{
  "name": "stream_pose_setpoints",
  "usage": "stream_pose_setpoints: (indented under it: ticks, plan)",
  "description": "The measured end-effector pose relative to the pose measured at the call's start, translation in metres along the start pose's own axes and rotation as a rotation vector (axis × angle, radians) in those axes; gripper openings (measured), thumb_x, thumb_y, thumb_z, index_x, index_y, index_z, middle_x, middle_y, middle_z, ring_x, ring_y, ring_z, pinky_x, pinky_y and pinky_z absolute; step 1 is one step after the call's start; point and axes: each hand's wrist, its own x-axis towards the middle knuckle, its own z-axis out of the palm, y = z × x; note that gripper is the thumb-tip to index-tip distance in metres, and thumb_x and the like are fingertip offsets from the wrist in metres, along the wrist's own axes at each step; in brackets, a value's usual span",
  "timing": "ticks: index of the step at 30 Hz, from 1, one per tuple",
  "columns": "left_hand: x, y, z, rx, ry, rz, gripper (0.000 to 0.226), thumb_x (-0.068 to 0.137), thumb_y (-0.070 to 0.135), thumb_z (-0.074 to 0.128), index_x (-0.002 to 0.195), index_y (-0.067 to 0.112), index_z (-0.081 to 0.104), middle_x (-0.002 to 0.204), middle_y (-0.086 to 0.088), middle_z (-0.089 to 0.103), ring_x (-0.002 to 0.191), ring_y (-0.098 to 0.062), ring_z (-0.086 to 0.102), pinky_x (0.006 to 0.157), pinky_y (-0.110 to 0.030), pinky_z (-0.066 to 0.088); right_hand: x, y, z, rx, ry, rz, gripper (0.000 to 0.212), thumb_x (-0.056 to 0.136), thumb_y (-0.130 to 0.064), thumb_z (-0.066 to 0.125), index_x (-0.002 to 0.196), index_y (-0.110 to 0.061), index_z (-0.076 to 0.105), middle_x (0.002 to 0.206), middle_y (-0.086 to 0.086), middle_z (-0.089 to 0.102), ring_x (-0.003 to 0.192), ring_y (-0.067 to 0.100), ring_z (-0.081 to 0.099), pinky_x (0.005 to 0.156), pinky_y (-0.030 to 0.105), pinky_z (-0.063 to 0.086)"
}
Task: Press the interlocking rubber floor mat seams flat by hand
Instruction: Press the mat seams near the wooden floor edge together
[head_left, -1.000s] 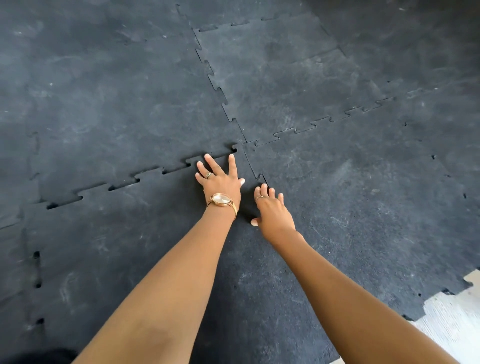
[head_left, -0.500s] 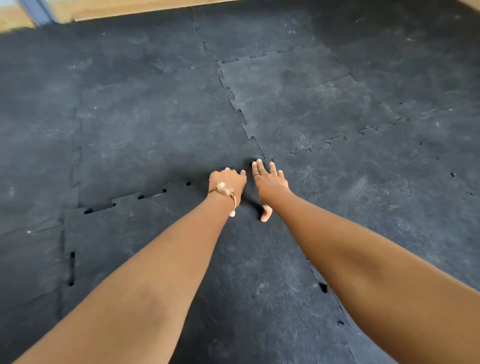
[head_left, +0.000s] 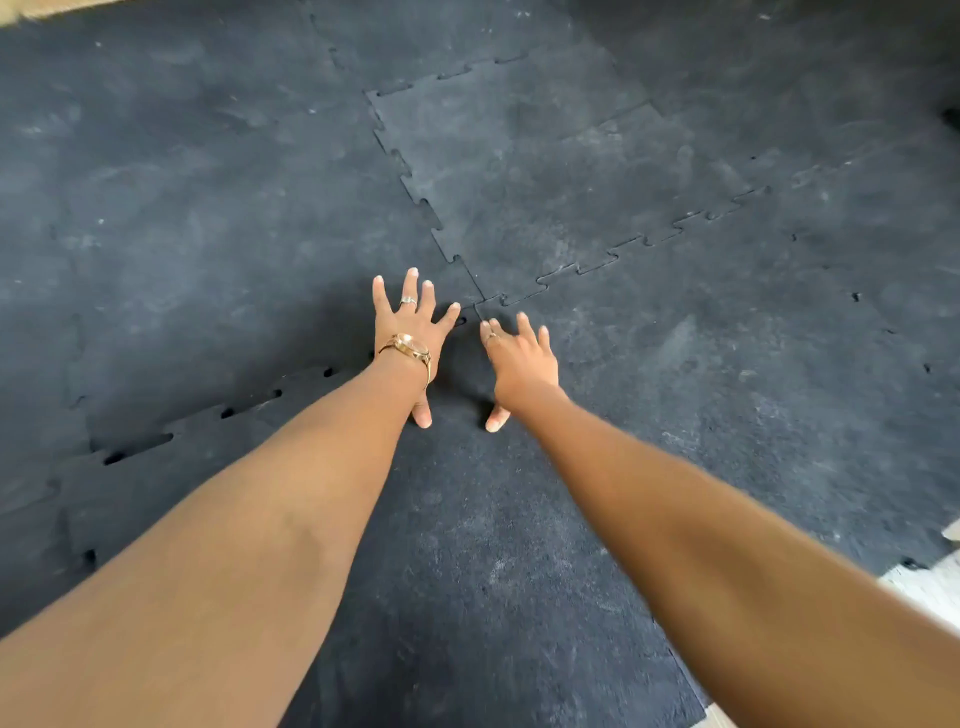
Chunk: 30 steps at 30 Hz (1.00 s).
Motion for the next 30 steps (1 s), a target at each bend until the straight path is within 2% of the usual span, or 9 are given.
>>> stream_pose_setpoints:
  ticks: [2, 4, 7, 10, 14, 16, 19, 24, 30]
  plan:
    - [-0.004, 0.003, -0.002, 0.001, -0.016, 0.001, 0.166, 0.030, 0.068, 0.087, 0.152, 0.025, -0.016, 0.160, -0.016, -0.012, 0.145, -0.040, -0.020, 0.112, -0.067, 0.002, -0.041, 0.000, 0.024, 0.142, 0.076, 0.077, 0.093, 0.082, -0.031, 0.074, 0.150, -0.004, 0.017, 0.159, 0.007, 0.020, 0.148, 0.032, 0.008, 0.120, 0.044, 0.014]
    - [-0.011, 0.006, -0.004, -0.036, -0.032, 0.000, 0.163, 0.034, 0.062, 0.090, 0.152, 0.022, -0.016, 0.160, -0.017, -0.013, 0.145, -0.038, -0.020, 0.113, -0.064, 0.003, -0.100, -0.006, 0.060, 0.191, 0.100, 0.140, 0.078, 0.099, -0.033, 0.050, 0.153, -0.001, 0.003, 0.162, 0.014, 0.002, 0.149, 0.032, 0.002, 0.122, 0.042, 0.009]
    - [-0.024, 0.019, -0.012, -0.118, 0.001, 0.042, 0.140, 0.058, 0.033, 0.091, 0.153, 0.017, -0.011, 0.159, -0.017, -0.016, 0.146, -0.035, -0.017, 0.115, -0.060, 0.005, -0.170, -0.017, 0.096, 0.258, 0.003, 0.289, 0.095, 0.097, -0.052, 0.040, 0.143, -0.001, -0.025, 0.155, 0.012, -0.028, 0.149, 0.030, -0.015, 0.121, 0.042, -0.003]
    - [-0.046, 0.053, -0.019, -0.113, 0.100, 0.301, 0.105, 0.079, 0.002, 0.071, 0.154, 0.010, -0.002, 0.160, -0.018, -0.015, 0.148, -0.032, -0.009, 0.118, -0.052, 0.011, -0.199, -0.021, 0.107, 0.314, -0.052, 0.406, 0.116, 0.086, -0.065, 0.049, 0.136, -0.001, -0.033, 0.149, 0.013, -0.036, 0.148, 0.029, -0.019, 0.120, 0.044, -0.005]
    - [-0.078, 0.080, -0.006, -0.190, -0.138, 0.567, 0.148, 0.056, 0.027, 0.093, 0.152, 0.016, -0.020, 0.157, -0.014, -0.027, 0.147, -0.032, -0.015, 0.118, -0.046, 0.010, -0.196, -0.020, 0.104, 0.347, -0.082, 0.433, 0.128, 0.078, -0.061, 0.064, 0.137, -0.003, -0.033, 0.158, 0.013, -0.028, 0.147, 0.031, -0.019, 0.121, 0.047, -0.002]
    - [-0.085, 0.079, 0.006, -0.201, -0.121, 0.585, 0.159, 0.048, 0.033, 0.096, 0.149, 0.021, -0.026, 0.154, -0.016, -0.033, 0.144, -0.035, -0.023, 0.118, -0.049, 0.003, -0.186, -0.024, 0.101, 0.345, -0.058, 0.433, 0.134, 0.073, -0.055, 0.073, 0.138, -0.005, -0.034, 0.155, 0.009, -0.034, 0.146, 0.031, -0.021, 0.119, 0.053, 0.002]
    - [-0.082, 0.082, 0.010, -0.208, -0.087, 0.582, 0.161, 0.046, 0.033, 0.096, 0.148, 0.024, -0.028, 0.153, -0.016, -0.035, 0.143, -0.035, -0.026, 0.117, -0.049, -0.001, -0.165, -0.029, 0.101, 0.318, -0.075, 0.476, 0.127, 0.080, -0.038, 0.076, 0.143, -0.004, -0.028, 0.150, 0.006, -0.038, 0.147, 0.035, -0.019, 0.113, 0.065, 0.009]
    - [-0.079, 0.086, 0.013, -0.199, -0.083, 0.532, 0.162, 0.045, 0.034, 0.096, 0.145, 0.031, -0.032, 0.152, -0.012, -0.039, 0.143, -0.032, -0.026, 0.119, -0.047, 0.000, -0.152, -0.036, 0.100, 0.323, -0.100, 0.547, 0.106, 0.085, -0.018, 0.072, 0.152, -0.002, -0.009, 0.161, 0.010, -0.014, 0.147, 0.040, -0.009, 0.108, 0.073, 0.012]
    - [-0.092, 0.089, 0.005, -0.110, -0.062, 0.483, 0.163, 0.045, 0.036, 0.096, 0.145, 0.028, -0.032, 0.154, -0.015, -0.034, 0.146, -0.035, -0.018, 0.118, -0.055, 0.012, -0.159, -0.032, 0.091, 0.355, -0.147, 0.496, 0.123, 0.073, -0.024, 0.083, 0.152, -0.001, -0.008, 0.161, 0.012, -0.012, 0.146, 0.042, -0.010, 0.107, 0.072, 0.010]
